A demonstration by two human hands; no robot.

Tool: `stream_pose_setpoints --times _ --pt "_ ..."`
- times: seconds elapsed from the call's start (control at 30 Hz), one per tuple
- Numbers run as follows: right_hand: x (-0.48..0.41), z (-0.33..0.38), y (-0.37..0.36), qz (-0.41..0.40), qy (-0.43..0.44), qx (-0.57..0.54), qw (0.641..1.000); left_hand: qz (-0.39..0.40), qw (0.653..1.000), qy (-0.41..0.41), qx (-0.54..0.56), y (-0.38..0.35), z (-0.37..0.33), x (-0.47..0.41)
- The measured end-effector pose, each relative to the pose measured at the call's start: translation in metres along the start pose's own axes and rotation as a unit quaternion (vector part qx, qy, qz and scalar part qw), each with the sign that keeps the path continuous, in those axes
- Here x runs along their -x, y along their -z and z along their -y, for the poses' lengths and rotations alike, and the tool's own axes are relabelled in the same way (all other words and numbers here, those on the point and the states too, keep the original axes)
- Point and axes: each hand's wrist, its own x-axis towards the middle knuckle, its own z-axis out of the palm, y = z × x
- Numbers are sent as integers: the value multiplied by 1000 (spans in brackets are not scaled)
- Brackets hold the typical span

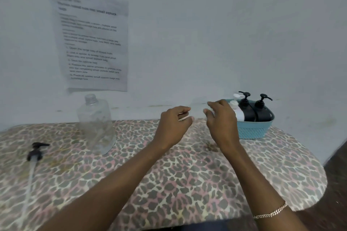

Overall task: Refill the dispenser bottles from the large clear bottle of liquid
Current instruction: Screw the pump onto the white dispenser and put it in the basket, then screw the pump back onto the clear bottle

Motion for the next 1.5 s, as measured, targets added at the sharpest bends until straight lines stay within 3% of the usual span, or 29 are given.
stream_pose_setpoints --times 0.5,0.83,0.93,1.07,1.23,1.5 --pt "78 159 -78 120 98 -182 971 -161 986 35 -39 171 40 122" --pt "122 278 -144 264 149 -227 926 -298 915 148 -229 283 92 191" --pt "125 308 -183 339 128 -204 909 -281 894 232 -262 308 108 197" --pt "119 340 -235 387 100 -140 906 -197 888 325 -260 323 122 193" --pt "115 352 -275 434 73 -65 896 -164 889 341 -257 326 129 182" --pt "111 359 -293 468 49 -91 877 -146 883 349 -277 330 134 170"
